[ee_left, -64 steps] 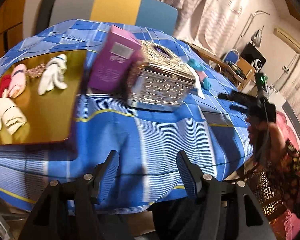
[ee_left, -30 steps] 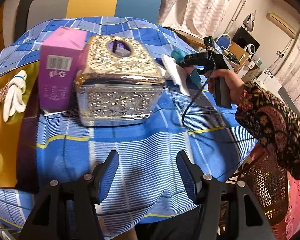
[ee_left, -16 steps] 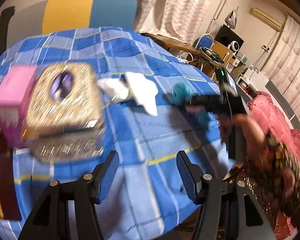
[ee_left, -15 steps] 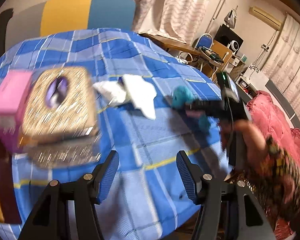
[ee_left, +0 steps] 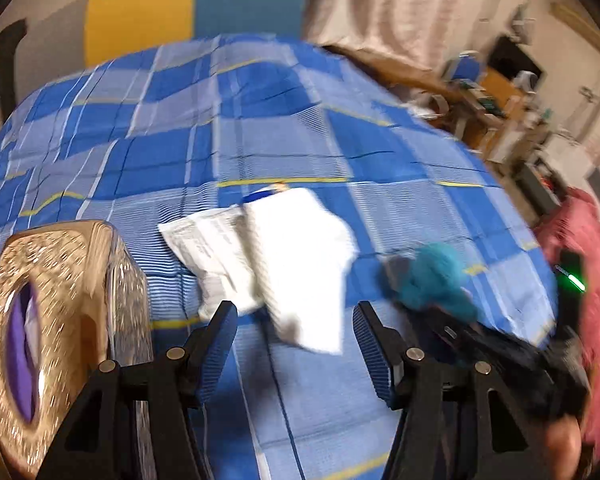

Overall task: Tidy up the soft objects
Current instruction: 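Grasp the white paper towel with the left tool while the right tool holds the teal plush, then lift the white paper towel with the left tool and carry it toward the tray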

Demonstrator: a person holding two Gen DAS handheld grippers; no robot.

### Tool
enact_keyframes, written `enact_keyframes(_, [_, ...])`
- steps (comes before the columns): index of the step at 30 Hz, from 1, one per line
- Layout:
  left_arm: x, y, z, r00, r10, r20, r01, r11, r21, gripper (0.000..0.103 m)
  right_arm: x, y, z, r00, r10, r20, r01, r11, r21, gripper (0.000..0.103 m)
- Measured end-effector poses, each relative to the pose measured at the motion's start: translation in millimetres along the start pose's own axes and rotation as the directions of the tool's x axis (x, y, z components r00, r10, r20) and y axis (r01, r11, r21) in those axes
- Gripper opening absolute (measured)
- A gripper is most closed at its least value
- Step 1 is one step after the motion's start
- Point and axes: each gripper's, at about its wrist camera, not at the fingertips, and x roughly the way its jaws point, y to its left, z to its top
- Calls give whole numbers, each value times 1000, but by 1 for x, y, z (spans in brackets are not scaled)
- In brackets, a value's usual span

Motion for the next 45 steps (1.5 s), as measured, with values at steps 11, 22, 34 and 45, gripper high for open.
enact_keyframes(11, [61,8,28,995,49,-87,-56,995,-84,66,3,1,5,1000,5,-22,-5,1000,8,45])
enact_keyframes(22, [56,-8,17,999,36,-36,-36,999,-5,9,4,-1,6,999,19,-29,-19,1000,11,45])
enact_keyframes(34, [11,-10,-25,999,-28,22,28,1000,-2,5,3,-2,3,999,26,-25,-25,1000,12,45])
enact_keyframes(45, [4,-9,-91,994,-90,-63,88,995,-42,44,2,1,2,1000,14,-21,-14,1000,0,45])
